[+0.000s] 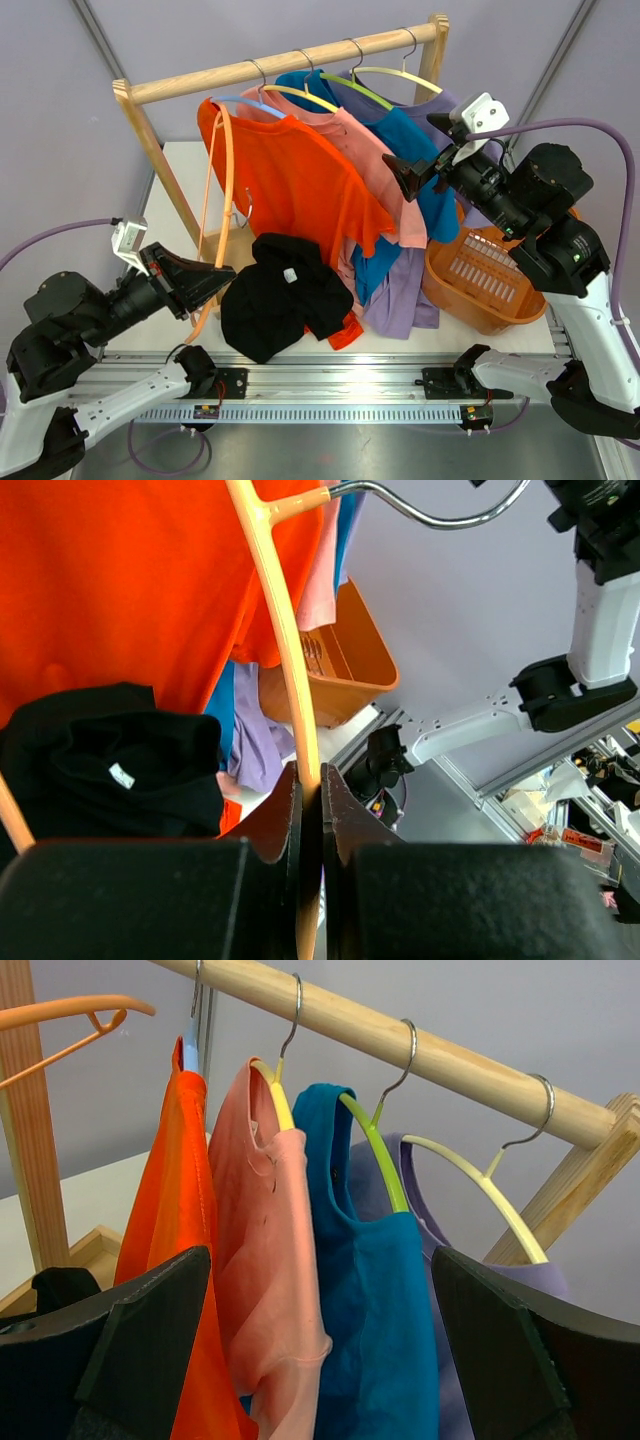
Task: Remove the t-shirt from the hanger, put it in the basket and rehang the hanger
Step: Hang the hanger back to the clothesline with the left arm
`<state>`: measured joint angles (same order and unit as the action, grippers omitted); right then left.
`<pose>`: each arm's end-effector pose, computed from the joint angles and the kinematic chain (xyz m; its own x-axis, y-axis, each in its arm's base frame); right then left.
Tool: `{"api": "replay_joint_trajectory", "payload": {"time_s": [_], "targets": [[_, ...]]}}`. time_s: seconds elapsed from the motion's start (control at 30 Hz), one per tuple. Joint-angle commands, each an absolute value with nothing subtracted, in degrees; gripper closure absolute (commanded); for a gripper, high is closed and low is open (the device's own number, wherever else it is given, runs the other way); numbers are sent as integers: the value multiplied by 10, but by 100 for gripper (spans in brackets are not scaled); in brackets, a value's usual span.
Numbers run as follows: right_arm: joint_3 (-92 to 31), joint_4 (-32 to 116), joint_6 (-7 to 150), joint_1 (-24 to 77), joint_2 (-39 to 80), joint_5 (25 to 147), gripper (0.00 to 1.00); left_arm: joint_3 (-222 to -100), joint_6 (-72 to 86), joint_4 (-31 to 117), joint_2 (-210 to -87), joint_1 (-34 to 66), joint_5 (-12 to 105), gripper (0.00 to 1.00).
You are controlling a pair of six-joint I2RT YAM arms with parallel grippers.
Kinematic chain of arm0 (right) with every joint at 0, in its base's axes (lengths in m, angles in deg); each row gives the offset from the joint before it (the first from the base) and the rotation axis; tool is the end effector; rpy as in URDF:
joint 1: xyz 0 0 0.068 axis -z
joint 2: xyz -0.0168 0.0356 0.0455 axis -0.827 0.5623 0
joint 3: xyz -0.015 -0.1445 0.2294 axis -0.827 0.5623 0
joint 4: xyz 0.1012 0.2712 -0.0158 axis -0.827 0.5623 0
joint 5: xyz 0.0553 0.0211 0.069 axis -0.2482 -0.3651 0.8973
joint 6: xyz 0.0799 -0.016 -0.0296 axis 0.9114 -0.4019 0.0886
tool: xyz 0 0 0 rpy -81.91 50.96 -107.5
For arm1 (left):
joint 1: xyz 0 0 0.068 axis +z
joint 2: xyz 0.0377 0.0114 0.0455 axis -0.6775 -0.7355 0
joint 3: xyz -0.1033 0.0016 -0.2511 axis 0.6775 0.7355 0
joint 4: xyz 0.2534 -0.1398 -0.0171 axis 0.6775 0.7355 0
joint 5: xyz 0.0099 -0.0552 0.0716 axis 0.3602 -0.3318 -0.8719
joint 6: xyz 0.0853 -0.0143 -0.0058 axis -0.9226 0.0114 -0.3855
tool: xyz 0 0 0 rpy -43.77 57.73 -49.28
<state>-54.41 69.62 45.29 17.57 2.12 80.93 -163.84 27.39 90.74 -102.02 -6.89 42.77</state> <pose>0.1817 0.1473 0.5834 0.3288 -0.1593 -0.9309 -0.5758 0.7474 -0.3313 0.0528 -0.0715 0.4819 -0.4247 -0.3133 -0.8494 0.6915 0.4934 -0.5277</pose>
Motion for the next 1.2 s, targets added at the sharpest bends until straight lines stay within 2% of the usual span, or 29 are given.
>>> {"api": "replay_joint_trajectory", "payload": {"time_s": [0.0, 0.2, 0.37, 0.8, 1.17], "targets": [[-536, 678, 462, 174, 15, 809, 0, -1628, 279, 871, -1011, -68, 424, 100], [-533, 676, 466, 174, 16, 812, 1, -1613, 314, 844, -1009, -68, 327, 100], [-523, 676, 471, 174, 14, 817, 1, -1601, 344, 755, -1029, -68, 259, 100], [-498, 674, 482, 174, -5, 825, 0, -1684, 422, 610, -1145, -67, 47, 100], [-485, 666, 484, 174, -19, 829, 1, -1666, 487, 505, -1151, -61, -41, 100]]}}
